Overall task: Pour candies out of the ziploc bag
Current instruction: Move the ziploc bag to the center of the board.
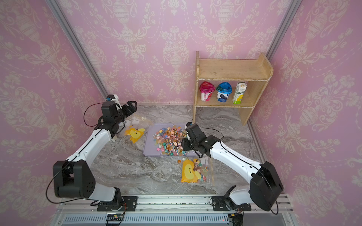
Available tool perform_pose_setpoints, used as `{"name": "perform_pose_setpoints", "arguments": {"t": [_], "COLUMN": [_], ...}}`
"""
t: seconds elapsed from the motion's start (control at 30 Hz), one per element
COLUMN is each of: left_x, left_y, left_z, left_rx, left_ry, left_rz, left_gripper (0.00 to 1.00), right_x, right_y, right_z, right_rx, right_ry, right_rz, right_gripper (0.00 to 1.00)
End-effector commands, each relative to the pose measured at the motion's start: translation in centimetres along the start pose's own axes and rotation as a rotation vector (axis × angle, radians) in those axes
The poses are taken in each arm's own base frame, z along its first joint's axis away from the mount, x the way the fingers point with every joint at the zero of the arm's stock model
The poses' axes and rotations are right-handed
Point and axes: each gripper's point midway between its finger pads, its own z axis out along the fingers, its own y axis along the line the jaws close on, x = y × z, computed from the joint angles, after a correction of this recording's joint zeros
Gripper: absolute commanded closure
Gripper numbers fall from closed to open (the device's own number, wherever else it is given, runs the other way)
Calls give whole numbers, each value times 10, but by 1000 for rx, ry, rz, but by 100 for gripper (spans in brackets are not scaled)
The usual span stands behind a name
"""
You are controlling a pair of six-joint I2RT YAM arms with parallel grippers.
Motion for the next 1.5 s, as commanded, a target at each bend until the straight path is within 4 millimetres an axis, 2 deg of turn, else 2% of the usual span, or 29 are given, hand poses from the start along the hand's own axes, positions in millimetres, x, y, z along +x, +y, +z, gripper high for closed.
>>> {"name": "perform_pose_setpoints", "arguments": {"t": [0.0, 0.07, 0.17, 0.27, 0.47, 0.7, 0.9, 1.23, 1.33, 1.47], "left_x": [63, 77, 84, 88, 106, 102, 91, 65, 52, 19], "left_y": [16, 50, 79, 95, 126, 159, 163, 160, 149, 118], "left_z": [0, 3, 7, 14, 42, 66, 87, 116, 118, 102], "left_rx": [4, -48, -84, -144, -242, -365, -366, -309, -266, -191], "left_ry": [153, 179, 204, 222, 300, 292, 262, 143, 108, 17], "left_rz": [-38, -122, -203, -160, -140, -84, -75, -72, -96, -109], "left_gripper": [6, 6, 8, 7, 9, 9, 9, 9, 10, 10], "right_x": [5, 6, 9, 11, 14, 13, 12, 7, 6, 5], "right_y": [-5, -4, -4, -7, -9, -11, -11, -10, -9, -11], "right_z": [2, 5, 6, 5, 7, 6, 5, 1, -2, -8], "right_rx": [7, -5, -6, 5, 12, 26, 30, 37, 38, 44], "right_ry": [2, 10, 16, 13, 20, 24, 27, 23, 21, 11], "right_rz": [4, 8, 10, 14, 16, 7, 6, -3, -3, -5], "right_gripper": [59, 59, 59, 59, 59, 59, 59, 59, 59, 59]}}
